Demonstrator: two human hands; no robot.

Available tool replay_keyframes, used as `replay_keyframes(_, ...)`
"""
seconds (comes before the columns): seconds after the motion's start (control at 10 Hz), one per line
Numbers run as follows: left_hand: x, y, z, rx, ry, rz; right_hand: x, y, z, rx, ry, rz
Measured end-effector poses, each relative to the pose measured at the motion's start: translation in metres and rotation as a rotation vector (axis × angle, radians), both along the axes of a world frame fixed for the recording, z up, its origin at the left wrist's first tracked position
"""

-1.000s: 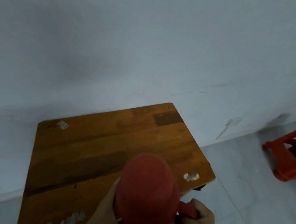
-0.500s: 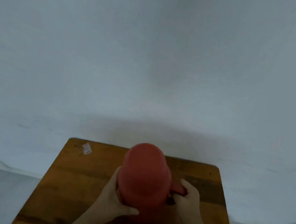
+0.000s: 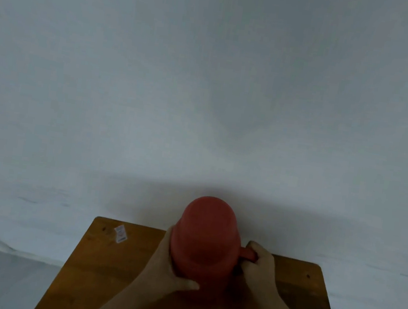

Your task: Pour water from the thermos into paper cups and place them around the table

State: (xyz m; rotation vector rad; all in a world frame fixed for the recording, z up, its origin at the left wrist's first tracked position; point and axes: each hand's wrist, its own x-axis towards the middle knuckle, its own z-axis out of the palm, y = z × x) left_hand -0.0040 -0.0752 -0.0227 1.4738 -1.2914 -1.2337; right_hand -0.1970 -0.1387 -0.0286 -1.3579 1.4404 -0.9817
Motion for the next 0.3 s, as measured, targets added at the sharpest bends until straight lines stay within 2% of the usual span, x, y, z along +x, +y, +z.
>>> replay_keyframes(0.3,-0.004,0.017,0.004,-0.017,-0.052,0.015,-0.013,0.019,0.022,-0.033,0.254,0.140)
